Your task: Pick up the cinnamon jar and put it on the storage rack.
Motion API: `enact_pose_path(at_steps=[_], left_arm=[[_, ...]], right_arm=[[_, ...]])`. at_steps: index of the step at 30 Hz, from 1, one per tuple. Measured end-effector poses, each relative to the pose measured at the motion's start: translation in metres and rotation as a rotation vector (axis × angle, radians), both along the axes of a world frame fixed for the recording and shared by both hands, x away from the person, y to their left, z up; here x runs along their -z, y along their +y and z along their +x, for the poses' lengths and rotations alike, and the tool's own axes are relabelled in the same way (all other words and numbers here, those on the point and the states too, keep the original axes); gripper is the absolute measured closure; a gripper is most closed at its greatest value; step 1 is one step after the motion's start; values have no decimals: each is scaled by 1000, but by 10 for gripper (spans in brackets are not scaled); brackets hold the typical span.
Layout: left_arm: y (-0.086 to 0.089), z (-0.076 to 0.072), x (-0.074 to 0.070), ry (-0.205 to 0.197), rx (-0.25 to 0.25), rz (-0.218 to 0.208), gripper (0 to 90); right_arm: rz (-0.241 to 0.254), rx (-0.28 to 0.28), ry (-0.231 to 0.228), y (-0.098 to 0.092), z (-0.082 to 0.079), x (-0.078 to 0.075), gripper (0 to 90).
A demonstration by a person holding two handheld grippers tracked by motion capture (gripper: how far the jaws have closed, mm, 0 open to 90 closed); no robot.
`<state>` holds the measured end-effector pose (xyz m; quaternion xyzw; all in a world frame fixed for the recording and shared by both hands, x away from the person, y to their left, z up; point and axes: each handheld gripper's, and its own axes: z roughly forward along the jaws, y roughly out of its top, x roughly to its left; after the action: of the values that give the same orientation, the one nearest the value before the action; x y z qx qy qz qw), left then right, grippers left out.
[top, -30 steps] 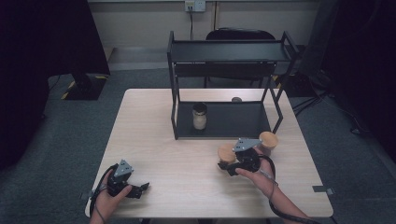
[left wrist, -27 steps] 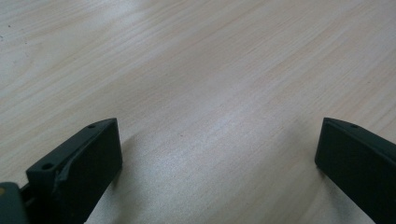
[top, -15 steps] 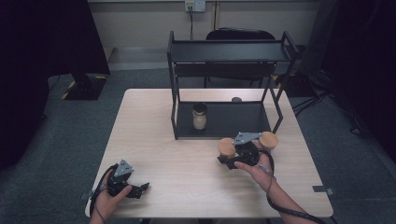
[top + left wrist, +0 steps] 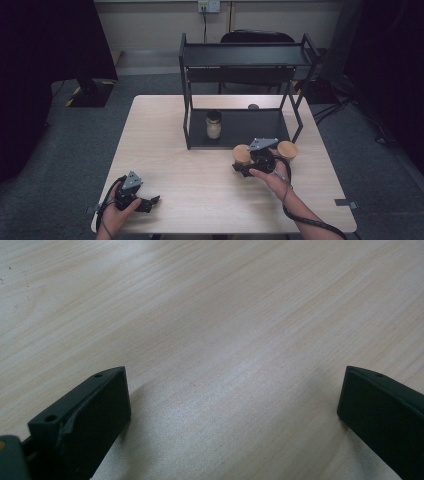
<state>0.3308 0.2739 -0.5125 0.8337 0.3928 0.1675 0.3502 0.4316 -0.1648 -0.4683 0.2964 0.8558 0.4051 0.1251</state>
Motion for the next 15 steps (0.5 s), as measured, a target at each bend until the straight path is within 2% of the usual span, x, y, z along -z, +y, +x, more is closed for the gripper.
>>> enact_pose_path(at_steps=[15], left_arm=[[0,0,0,1,-1,0,1]], right_arm=[[6,31,-6,6,19,-4,248]])
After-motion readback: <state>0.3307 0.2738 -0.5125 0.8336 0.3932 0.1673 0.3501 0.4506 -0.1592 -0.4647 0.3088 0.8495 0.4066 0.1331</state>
